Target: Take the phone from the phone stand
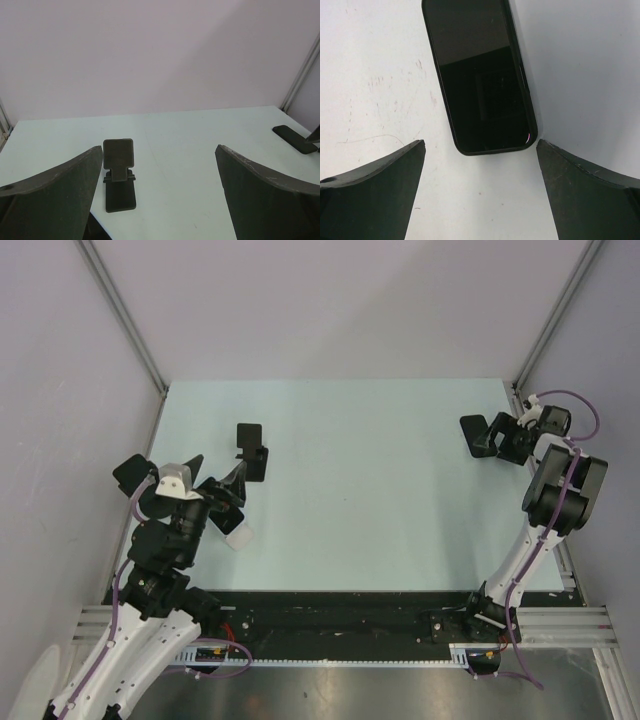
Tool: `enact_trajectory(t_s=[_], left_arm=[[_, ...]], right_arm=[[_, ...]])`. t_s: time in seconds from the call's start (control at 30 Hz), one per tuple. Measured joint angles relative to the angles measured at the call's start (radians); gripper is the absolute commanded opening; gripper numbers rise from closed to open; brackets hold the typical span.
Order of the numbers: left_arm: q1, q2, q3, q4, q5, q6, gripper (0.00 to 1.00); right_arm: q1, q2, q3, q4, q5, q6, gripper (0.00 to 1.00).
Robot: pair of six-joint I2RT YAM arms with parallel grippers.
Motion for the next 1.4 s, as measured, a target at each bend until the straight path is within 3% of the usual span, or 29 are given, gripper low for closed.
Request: enact_trajectory(t_s=[0.23, 0.47, 0.7, 0.97, 1.4], left_arm=[[0.000, 0.000, 0.000, 0.000, 0.001, 0.000, 1.00], [0.000, 0.004, 0.000, 0.000, 0.003, -0.001, 1.00], [0.000, 0.053, 0.000, 0.000, -0.003, -0.011, 1.00], [0.000, 0.101, 0.003, -0.069, -0.137, -0.079, 1.00], [0.000, 0.080, 0.002, -0.318, -0.319, -0.212, 1.00]], right_arm=[[0.011, -0.090, -0.065, -0.016, 0.092, 0.047, 1.00], [0.068, -0.367, -0.189, 0.049, 0.136, 0.136, 1.00], [0.294, -0.650, -0.333, 0.212, 0.130, 0.184, 1.00], [0.626, -0.808, -0.509, 0.242, 0.151, 0.137, 1.00], [0.730, -0.956, -0.752, 0.256, 0.135, 0.126, 1.00]])
